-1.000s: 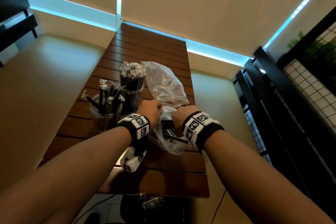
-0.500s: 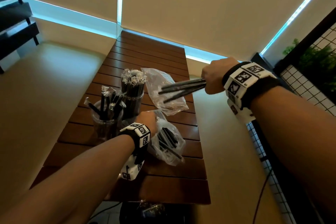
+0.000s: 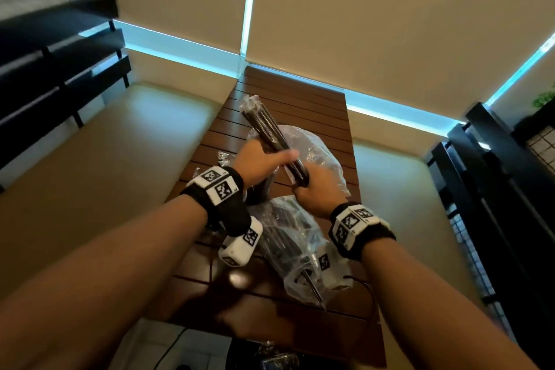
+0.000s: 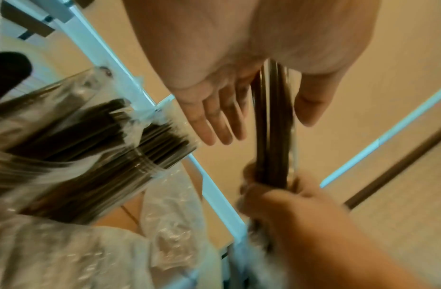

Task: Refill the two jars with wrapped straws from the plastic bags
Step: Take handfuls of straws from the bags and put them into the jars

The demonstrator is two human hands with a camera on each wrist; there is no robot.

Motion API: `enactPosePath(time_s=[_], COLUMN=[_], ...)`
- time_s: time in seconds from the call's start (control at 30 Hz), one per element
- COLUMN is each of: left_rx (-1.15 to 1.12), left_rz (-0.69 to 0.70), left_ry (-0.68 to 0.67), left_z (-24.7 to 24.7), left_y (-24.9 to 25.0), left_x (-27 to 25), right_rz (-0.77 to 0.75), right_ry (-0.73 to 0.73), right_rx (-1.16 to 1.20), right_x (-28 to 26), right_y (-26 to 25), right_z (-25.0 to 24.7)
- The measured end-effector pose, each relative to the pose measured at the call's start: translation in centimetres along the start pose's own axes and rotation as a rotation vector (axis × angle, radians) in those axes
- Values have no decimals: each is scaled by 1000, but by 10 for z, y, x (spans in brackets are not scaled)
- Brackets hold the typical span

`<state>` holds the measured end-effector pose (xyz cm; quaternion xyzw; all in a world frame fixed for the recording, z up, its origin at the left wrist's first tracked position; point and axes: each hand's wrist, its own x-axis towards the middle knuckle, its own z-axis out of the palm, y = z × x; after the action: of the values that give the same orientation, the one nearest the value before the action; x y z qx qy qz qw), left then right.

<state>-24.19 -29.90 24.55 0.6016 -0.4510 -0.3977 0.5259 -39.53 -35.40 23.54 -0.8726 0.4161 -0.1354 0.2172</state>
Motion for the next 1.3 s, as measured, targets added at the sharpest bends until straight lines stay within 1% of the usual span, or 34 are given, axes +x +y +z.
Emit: enactPosePath(time_s=[0.07, 0.1, 0.13, 0.2, 0.27, 0.3, 0.47, 0.53, 0.6, 0.67, 0.73, 0.87, 0.93, 1.03, 1.13, 1.2, 1.3], left_rx=[-216, -254, -225, -62, 62, 102, 397, 452, 540, 626, 666, 718, 749, 777, 775, 771, 758], left_rz=[29, 67, 120, 254, 366, 395, 457, 446, 416, 420, 446, 456, 427, 394, 332, 303, 291], left_ry=[221, 321, 413, 538, 602, 612, 499, 439, 349, 278, 274, 315, 298, 272, 222, 203, 185], left_z=[-13, -19, -26, -38, -48, -51, -52, -61, -74, -87, -100, -123, -129, -132, -127, -122, -114], left_y=[19, 28, 35, 49, 59, 61, 56, 60, 71, 84, 95, 103, 96, 74, 44, 22, -4], left_x=[0, 2, 3, 4, 3, 4, -2, -5, -8, -13, -18, -22, -23, -25, -24, -22, -17], right_rz=[-17, -21, -18, -20, -18, -23, -59, -70, -95, -118, -152, -185, -188, -193, -160, -135, -81], right_ry=[4, 9, 17, 28, 40, 42, 62, 87, 116, 119, 116, 80, 34, -26, -101, -98, -58], right_rx=[108, 144, 163, 207, 252, 273, 379, 398, 444, 484, 484, 538, 458, 233, 189, 63, -189], right_x=[1, 2, 5, 11, 19, 23, 37, 40, 43, 47, 52, 64, 69, 76, 76, 72, 62], right_y=[-14, -20, -26, -38, -50, -56, -80, -84, -90, -100, -114, -138, -143, -137, -124, -112, -93], right_z=[9, 13, 16, 21, 24, 24, 26, 29, 28, 23, 20, 28, 34, 49, 69, 79, 82])
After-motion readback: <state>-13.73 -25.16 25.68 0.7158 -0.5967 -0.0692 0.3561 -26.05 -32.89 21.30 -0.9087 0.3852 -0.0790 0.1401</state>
